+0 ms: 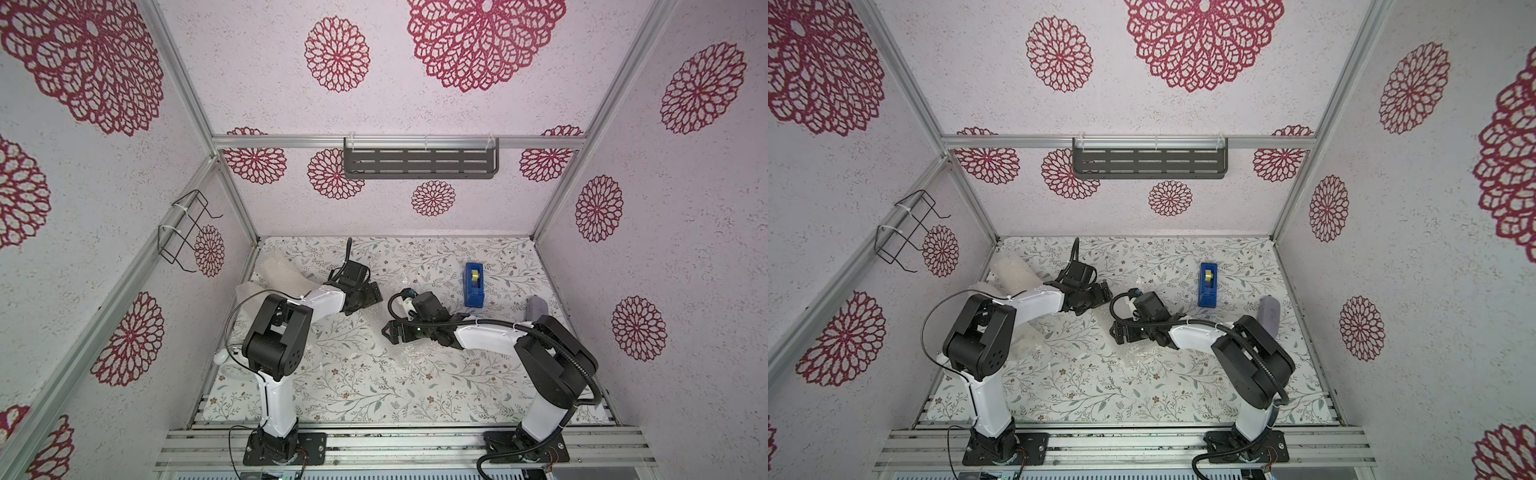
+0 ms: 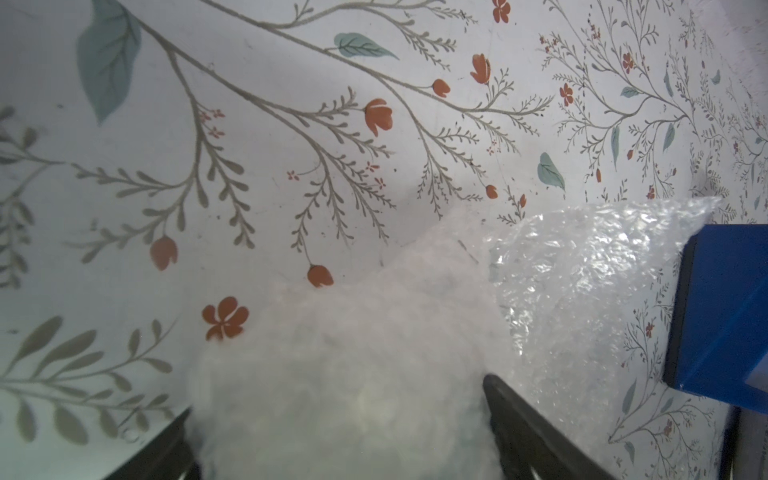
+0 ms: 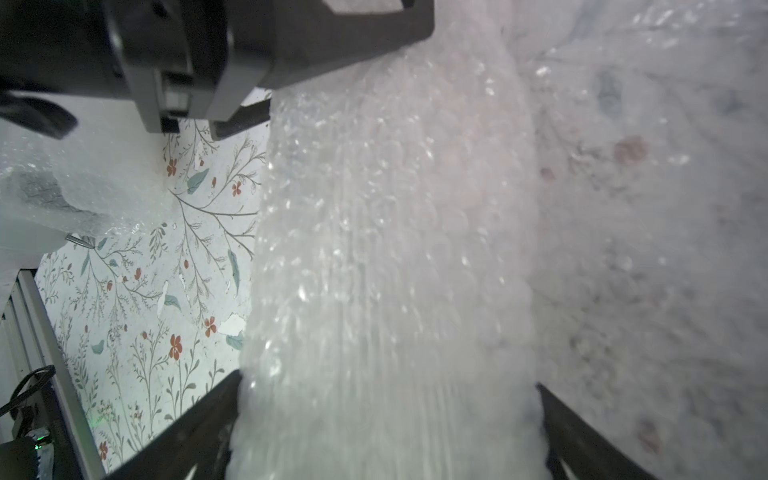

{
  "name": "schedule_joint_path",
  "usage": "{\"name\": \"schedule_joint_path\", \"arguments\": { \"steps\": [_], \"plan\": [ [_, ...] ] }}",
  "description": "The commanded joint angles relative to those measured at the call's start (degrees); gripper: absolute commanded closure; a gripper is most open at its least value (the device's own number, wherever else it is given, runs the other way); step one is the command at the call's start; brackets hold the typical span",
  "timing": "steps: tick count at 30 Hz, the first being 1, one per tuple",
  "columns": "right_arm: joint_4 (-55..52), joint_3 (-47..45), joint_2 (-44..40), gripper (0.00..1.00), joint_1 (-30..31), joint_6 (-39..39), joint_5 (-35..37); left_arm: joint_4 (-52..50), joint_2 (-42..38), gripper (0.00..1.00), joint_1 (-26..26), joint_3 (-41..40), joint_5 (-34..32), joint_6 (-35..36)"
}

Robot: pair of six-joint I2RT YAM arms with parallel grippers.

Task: Wrap vases in bubble wrap
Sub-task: Wrap the vase in bubble wrap.

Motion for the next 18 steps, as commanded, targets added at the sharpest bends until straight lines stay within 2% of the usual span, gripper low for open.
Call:
{"name": "schedule_joint_path", "arguments": {
  "steps": [1, 10, 18],
  "plan": [
    [-5.42, -1.16, -3.6, 0.01, 0.57, -1.52, 1.78, -4.66, 2.39, 0.08, 0.53, -1.95, -4.4, 0.59],
    [-11.2, -2.56, -11.26, 0.01, 0.6, -2.54, 5.77, -3.95, 1.79, 0.09, 0.46, -2.57, -4.43, 0.32],
    [-16.77, 0.73, -16.46, 0.01, 0.85, -4.96, 13.23, -3.52, 1.83, 0.09, 0.16, -2.4, -3.92, -0.03]
  ]
}}
